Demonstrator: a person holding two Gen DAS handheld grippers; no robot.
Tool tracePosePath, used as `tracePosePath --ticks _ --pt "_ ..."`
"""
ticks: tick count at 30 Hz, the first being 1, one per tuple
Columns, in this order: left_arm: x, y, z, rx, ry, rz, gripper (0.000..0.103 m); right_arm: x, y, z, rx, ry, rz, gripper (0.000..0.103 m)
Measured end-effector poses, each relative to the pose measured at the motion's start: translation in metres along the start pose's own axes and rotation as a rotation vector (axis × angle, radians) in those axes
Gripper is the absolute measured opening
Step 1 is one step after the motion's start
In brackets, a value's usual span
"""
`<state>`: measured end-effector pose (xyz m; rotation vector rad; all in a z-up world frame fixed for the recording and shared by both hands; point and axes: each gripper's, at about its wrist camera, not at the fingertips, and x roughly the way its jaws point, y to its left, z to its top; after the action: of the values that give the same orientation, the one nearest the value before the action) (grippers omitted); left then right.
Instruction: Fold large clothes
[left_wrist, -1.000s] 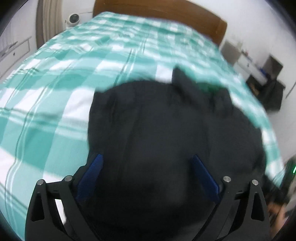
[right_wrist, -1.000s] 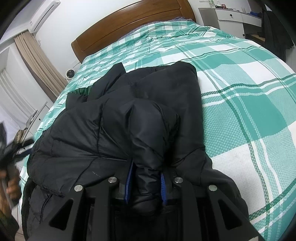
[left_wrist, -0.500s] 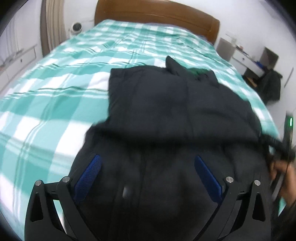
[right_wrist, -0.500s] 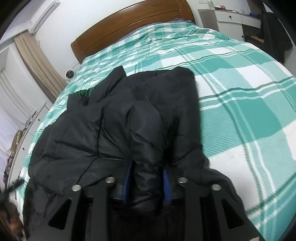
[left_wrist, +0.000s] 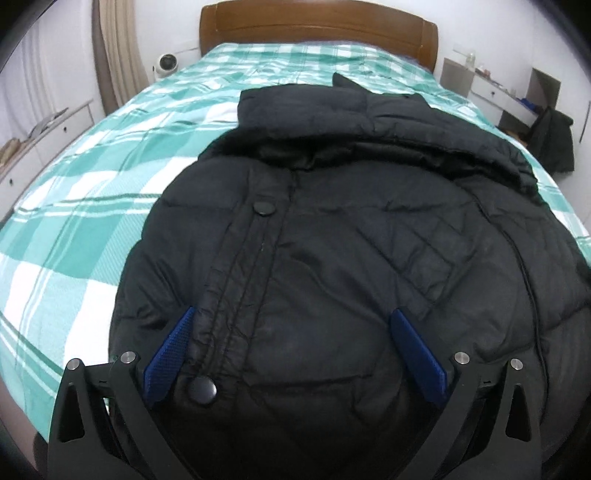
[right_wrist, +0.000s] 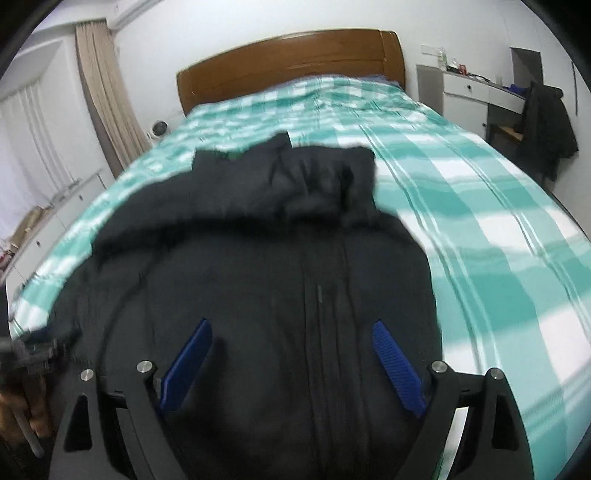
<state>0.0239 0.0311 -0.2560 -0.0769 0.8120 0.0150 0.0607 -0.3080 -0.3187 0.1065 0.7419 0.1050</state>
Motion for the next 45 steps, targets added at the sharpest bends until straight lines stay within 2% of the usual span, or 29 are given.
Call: tracePosePath --ticks 5,10,15,21,24,29,32,35,38,40,45 --pt "-0.001 0.000 -0.001 -0.004 0.001 0.001 0.102 0.003 0.004 -0.016 -0.037 -0.021 -0.036 0.092" --pt "0.004 -0.007 -0.001 0.035 0.016 0.034 0.103 0.016 0.004 -0.025 -0.050 -0.038 -0.032 0.098" --pt "0.007 -0.008 -0.004 0.049 0.030 0.050 0.103 0.018 0.008 -0.033 -0.081 -0.058 -0.053 0.099" --pt "0.006 -0.006 -0.005 0.057 0.050 0.031 0.103 0.022 0.010 -0.033 -0.093 -0.051 -0.066 0.099" --pt "-0.002 -0.002 -0.007 0.051 0.070 -0.003 0.102 0.022 0.011 -0.033 -0.095 -0.049 -0.069 0.099" --pt "-0.039 0.024 -0.019 -0.033 0.045 -0.101 0.102 0.009 0.006 -0.023 -0.059 0.013 -0.039 0.098" --pt "-0.061 0.048 -0.029 -0.087 0.037 -0.140 0.102 -0.021 -0.009 -0.019 0.040 -0.020 0.029 0.098" --pt "-0.079 0.075 -0.040 -0.119 0.038 -0.084 0.102 -0.047 -0.029 -0.018 0.069 -0.035 0.026 0.098" --pt "-0.087 0.102 -0.054 -0.168 0.077 -0.088 0.102 -0.063 -0.055 -0.024 0.082 0.003 0.011 0.098" --pt "-0.086 0.116 -0.065 -0.200 0.132 -0.140 0.102 -0.069 -0.072 -0.030 0.095 0.055 0.021 0.098" --pt "-0.071 0.122 -0.080 -0.224 0.191 -0.175 0.102 -0.079 -0.090 -0.055 0.089 0.169 0.112 0.098"
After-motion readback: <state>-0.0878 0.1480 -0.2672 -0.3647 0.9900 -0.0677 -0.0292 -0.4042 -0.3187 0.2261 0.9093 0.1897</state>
